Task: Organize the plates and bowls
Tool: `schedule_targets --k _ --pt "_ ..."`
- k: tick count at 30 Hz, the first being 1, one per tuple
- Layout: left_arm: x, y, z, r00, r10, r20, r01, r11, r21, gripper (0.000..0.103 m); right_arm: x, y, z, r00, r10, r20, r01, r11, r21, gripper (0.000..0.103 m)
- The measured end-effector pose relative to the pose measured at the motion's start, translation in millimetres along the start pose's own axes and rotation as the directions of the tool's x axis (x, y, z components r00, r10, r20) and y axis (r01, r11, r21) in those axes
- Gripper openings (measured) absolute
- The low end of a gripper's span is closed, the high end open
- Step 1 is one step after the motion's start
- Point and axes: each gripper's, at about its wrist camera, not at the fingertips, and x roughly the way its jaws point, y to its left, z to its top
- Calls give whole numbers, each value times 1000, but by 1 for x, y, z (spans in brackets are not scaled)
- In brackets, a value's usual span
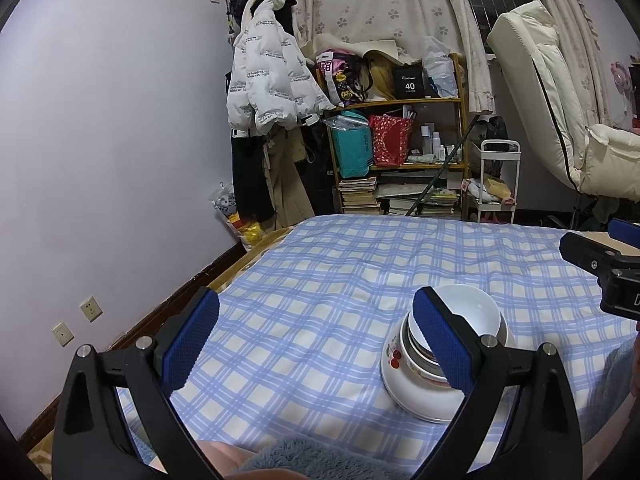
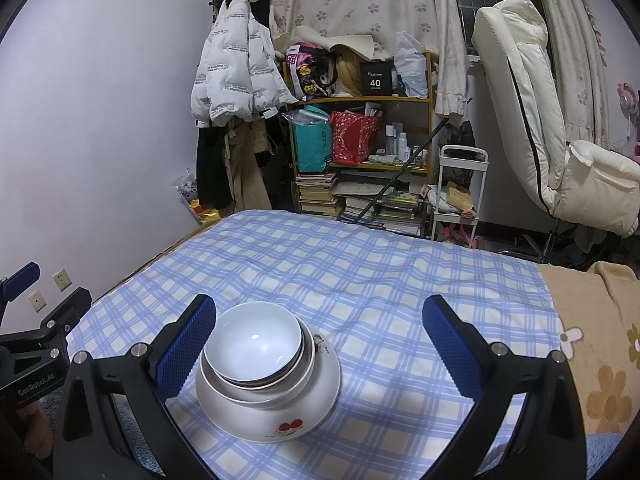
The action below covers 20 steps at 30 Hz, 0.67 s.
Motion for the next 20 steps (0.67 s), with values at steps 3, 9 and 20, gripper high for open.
schedule_targets --k 3,9,20 --pt "1 0 0 1000 -2 0 2 1000 0 96 0 0 0 1000 0 0 0 1000 0 103" --pt "0 0 0 1000 0 2 0 1000 1 96 0 -1 0 1000 0 -1 0 1000 1 103" --pt "-2 0 1 1000 8 9 -8 1000 -4 96 -1 -2 1 1000 0 -1 0 1000 -1 103"
